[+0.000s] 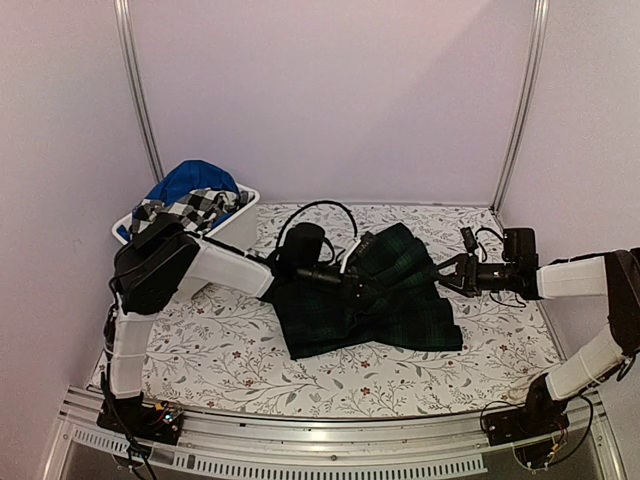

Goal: Fold and stack the mixed laundry pile
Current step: Smooth out the rectangle-folded skirt at the center of the board.

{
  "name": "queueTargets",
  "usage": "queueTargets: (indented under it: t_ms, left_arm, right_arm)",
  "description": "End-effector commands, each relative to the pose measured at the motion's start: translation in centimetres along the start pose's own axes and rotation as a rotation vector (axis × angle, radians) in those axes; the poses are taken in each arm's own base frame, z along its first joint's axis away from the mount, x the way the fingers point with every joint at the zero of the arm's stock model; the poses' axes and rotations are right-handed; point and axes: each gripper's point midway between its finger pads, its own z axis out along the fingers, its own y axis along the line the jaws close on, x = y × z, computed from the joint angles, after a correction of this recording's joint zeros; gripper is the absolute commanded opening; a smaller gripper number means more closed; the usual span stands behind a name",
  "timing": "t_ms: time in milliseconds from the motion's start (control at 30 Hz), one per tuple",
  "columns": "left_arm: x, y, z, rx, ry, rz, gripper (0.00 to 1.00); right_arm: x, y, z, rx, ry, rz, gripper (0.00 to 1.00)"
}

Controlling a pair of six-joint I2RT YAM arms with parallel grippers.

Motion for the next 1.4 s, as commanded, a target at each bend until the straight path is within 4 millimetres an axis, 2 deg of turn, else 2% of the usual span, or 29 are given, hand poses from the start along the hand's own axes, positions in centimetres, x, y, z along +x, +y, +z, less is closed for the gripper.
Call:
queueTargets:
  t_ms: [0,33,167,233,300,333,400,467,600,667,700,767,800,833,900,1000,1067,1133,1233,1300,1367]
  left_arm:
    - [0.2,0.4,0.6,0.009,0.014,0.006,0.00]
    - [0.3,0.4,0.6,0.006,0.016,0.005,0.00]
    - [0.0,0.6,0.5,-0.017,0.016,0.014,0.00]
    - [-0.3,1.0,0.5,-0.044,0.018,0.025,0.00]
    - [-0.7,1.2,0.3,-0.078,0.017,0.040,0.00]
    - [-0.9,1.4,0.1,-0.098,0.018,0.046,0.02]
    - [-1.1,1.9,-0.1,-0.151,0.035,0.064,0.11]
    - [-1.4,2.3,-0.7,-0.210,0.045,0.090,0.25]
    - [-2.2,2.6,-3.0,-0.334,0.037,0.134,0.54]
    - [-3.1,2.8,-4.6,-0.389,0.024,0.144,0.64]
    - [-3.6,3.1,-5.6,-0.419,0.015,0.140,0.67]
    - [-4.4,4.5,-7.6,-0.512,0.004,0.120,0.71]
    - [-4.5,5.6,-8.7,-0.572,0.009,0.105,0.72]
    - [-4.4,6.8,-9.7,-0.633,0.022,0.092,0.72]
    - [-3.6,9.2,-11.3,-0.756,0.069,0.078,0.72]
    - [-1.4,12.1,-12.9,-0.884,0.171,0.048,0.72]
    - [-0.3,13.8,-13.8,-0.940,0.213,0.012,0.70]
    - [1.2,15.0,-14.4,-0.978,0.249,-0.016,0.67]
    - [3.3,16.3,-15.0,-1.023,0.307,-0.041,0.61]
    - [4.9,16.7,-15.2,-1.039,0.347,-0.067,0.57]
    - [6.4,16.7,-15.5,-1.049,0.375,-0.094,0.54]
  right_arm:
    - [-1.5,2.9,1.0,-0.092,0.000,-0.065,0.77]
    - [-1.4,3.2,1.1,-0.101,0.005,-0.070,0.74]
    - [-0.6,3.8,1.2,-0.133,0.038,-0.060,0.34]
    - [0.0,3.9,0.9,-0.128,0.048,-0.045,0.18]
    - [0.6,3.8,0.4,-0.101,0.053,-0.033,0.03]
    - [1.0,3.5,0.2,-0.076,0.053,-0.026,0.00]
    - [1.8,2.8,-0.3,-0.017,0.051,-0.002,0.00]
    - [2.8,2.2,-1.1,0.038,0.041,0.028,0.00]
    - [5.9,-0.6,-2.1,0.181,0.056,0.115,0.00]
    - [7.3,-2.0,-2.6,0.246,0.071,0.149,0.02]
    - [7.8,-2.5,-2.7,0.272,0.082,0.159,0.10]
    - [7.9,-3.6,-3.3,0.356,0.089,0.159,0.45]
    - [7.6,-4.1,-3.8,0.408,0.079,0.147,0.58]
    - [6.2,-4.2,-4.4,0.457,0.038,0.120,0.69]
    - [3.2,-2.5,-5.6,0.474,-0.063,0.050,0.75]
    - [-0.9,2.0,-6.8,0.421,-0.203,-0.059,0.75]
    - [-1.7,3.8,-6.4,0.395,-0.202,-0.099,0.73]
    - [-1.2,4.4,-4.7,0.378,-0.143,-0.123,0.67]
    - [1.0,5.6,-1.0,0.299,-0.033,-0.150,0.57]
    - [2.7,5.8,1.1,0.263,0.029,-0.145,0.52]
    - [4.4,4.8,3.2,0.265,0.097,-0.126,0.49]
